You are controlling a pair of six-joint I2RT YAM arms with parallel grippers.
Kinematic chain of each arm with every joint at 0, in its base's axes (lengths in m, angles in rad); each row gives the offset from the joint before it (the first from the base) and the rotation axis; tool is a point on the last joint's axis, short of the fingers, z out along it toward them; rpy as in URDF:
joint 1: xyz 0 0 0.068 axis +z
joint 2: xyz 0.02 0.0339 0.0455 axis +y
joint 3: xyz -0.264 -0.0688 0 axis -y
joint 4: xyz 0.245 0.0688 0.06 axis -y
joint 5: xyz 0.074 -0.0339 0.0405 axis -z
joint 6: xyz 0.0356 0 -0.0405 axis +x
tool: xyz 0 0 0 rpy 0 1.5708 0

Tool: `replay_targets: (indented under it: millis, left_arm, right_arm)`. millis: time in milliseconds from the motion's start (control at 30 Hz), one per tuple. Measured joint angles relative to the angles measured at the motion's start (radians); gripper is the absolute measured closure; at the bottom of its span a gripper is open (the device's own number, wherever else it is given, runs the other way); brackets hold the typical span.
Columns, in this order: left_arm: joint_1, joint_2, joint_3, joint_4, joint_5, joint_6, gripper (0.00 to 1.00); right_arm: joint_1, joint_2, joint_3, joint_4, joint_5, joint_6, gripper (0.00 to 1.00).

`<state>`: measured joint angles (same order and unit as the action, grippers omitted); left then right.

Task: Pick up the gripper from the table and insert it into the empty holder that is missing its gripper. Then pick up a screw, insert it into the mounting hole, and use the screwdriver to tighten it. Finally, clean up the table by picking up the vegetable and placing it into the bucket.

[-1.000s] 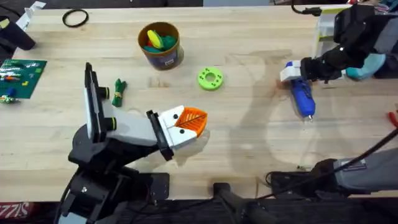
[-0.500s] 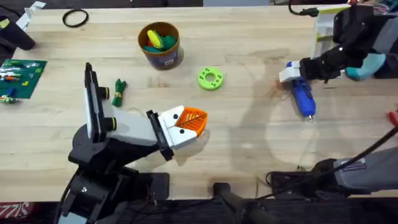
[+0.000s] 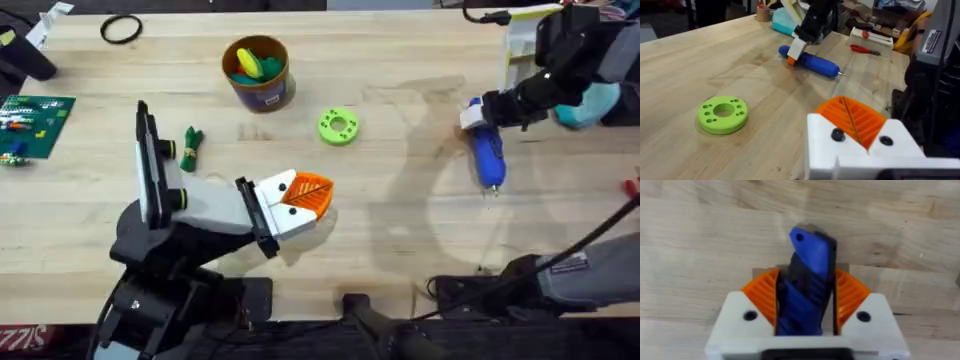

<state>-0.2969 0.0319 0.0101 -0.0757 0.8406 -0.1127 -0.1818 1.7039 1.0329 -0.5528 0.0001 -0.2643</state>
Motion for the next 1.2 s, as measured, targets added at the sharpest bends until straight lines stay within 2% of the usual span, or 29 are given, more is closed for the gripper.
replay_targets:
  millis: [100, 167, 200, 233, 433, 800, 1033, 1200]
  left_arm:
    - [0.000, 0.000, 0.000, 0.000, 0.000, 0.000, 0.981]
    - [0.000, 0.000, 0.000, 0.000, 0.000, 0.000, 0.981]
    - [0.000, 0.000, 0.000, 0.000, 0.000, 0.000, 0.981]
    - [0.000, 0.000, 0.000, 0.000, 0.000, 0.000, 0.981]
    - [0.000, 0.000, 0.000, 0.000, 0.000, 0.000, 0.981]
    - [0.000, 0.000, 0.000, 0.000, -0.007, 0.000, 0.981]
    - [0.000, 0.000, 0.000, 0.000, -0.007, 0.000, 0.981]
    - [0.000, 0.000, 0.000, 0.000, -0.007, 0.000, 0.981]
  right_arm:
    - [-0.001, 0.003, 0.002, 0.004, 0.010, -0.008, 0.666]
    - [-0.003, 0.009, 0.003, 0.011, 0.024, -0.009, 0.896]
    - [-0.005, 0.011, 0.005, 0.014, 0.027, -0.009, 0.957]
    - [-0.005, 0.013, 0.007, 0.015, 0.029, -0.009, 0.975]
    - [-0.005, 0.013, 0.012, 0.000, 0.030, -0.009, 0.973]
    - [-0.003, -0.011, 0.079, -0.234, 0.001, 0.010, 0.974]
    - [0.012, -0.164, 0.188, -0.274, -0.094, 0.010, 0.974]
    - [0.036, -0.302, 0.209, -0.279, -0.201, 0.010, 0.974]
